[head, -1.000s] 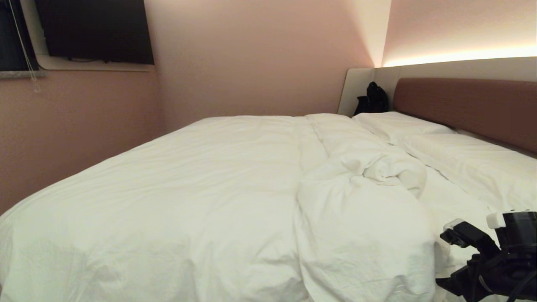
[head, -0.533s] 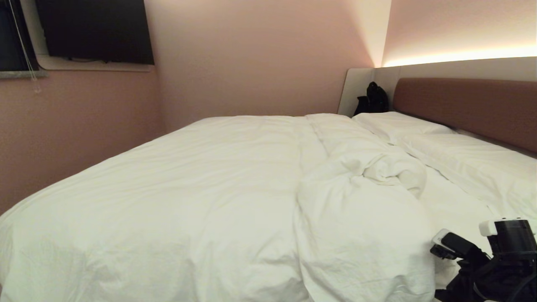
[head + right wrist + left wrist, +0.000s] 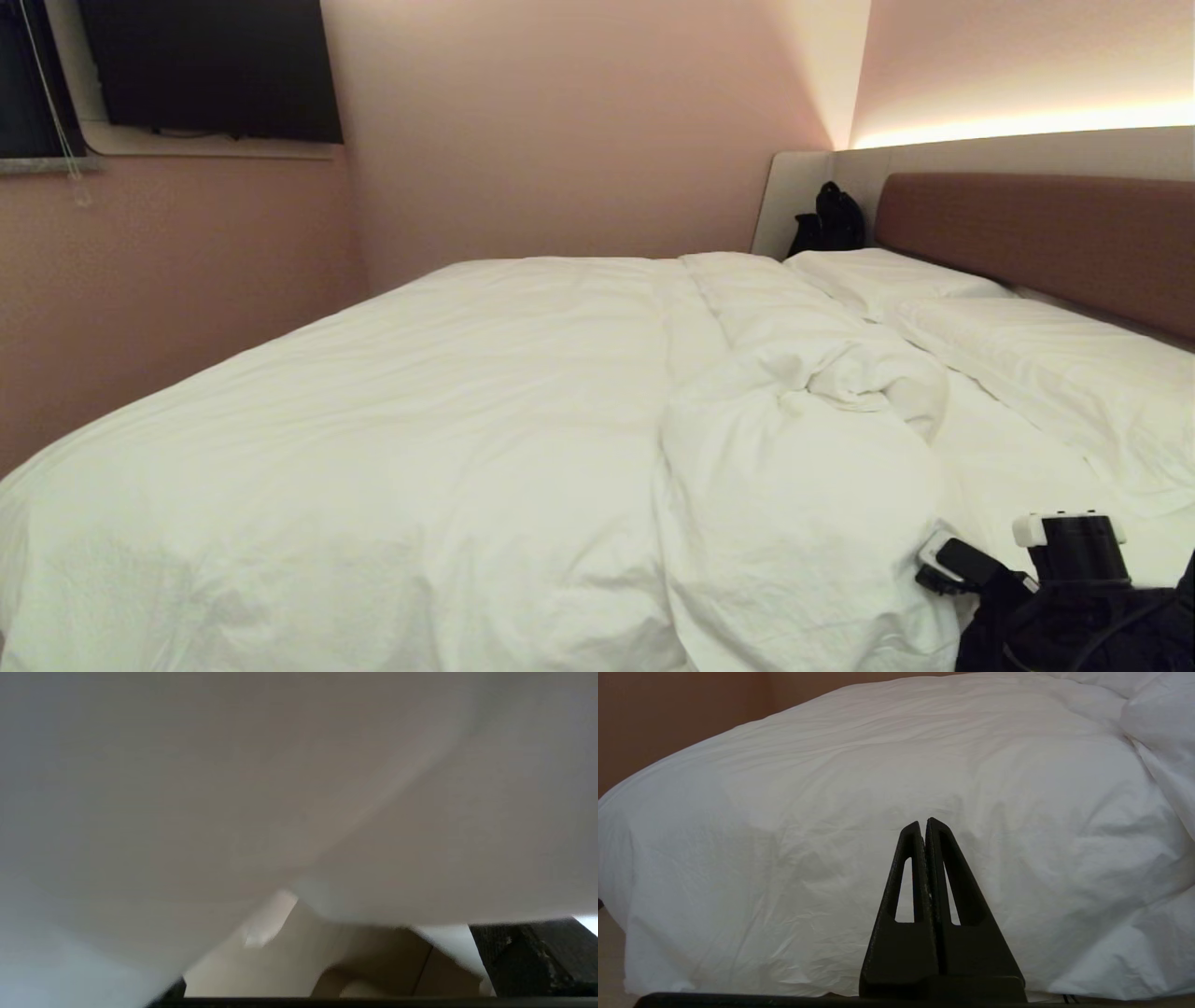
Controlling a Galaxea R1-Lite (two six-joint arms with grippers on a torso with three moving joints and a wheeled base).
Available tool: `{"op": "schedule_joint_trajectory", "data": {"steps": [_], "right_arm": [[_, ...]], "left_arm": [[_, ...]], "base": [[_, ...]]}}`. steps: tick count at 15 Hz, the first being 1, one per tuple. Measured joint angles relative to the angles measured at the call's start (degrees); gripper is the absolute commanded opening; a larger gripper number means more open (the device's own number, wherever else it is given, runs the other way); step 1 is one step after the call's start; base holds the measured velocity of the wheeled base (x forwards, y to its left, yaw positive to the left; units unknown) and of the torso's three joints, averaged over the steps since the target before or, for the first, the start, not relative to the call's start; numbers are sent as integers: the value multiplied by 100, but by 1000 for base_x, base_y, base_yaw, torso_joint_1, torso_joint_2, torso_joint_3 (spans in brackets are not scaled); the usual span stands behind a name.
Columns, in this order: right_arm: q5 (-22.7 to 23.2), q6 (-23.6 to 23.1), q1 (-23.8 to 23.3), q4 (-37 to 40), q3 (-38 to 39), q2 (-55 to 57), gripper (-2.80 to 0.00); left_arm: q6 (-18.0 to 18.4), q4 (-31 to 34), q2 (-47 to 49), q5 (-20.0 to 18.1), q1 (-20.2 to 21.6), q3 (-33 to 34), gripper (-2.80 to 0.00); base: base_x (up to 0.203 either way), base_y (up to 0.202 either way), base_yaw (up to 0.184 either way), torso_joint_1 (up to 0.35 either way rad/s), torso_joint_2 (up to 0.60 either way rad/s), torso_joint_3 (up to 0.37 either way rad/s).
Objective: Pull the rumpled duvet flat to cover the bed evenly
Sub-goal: Flatten the corners of the folded blanket
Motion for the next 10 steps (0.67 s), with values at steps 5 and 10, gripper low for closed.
{"op": "schedule_joint_trajectory", "data": {"steps": [5, 10], "right_arm": [[142, 39, 9, -1197, 86, 101, 0], [125, 23, 10, -2193, 556, -24, 0]], "left_arm": [[2, 0, 0, 1, 0, 0, -280], [2, 0, 0, -2, 0, 0, -280]], "base": [[0, 0, 0, 0, 0, 0], [0, 0, 0, 0, 0, 0]]}}
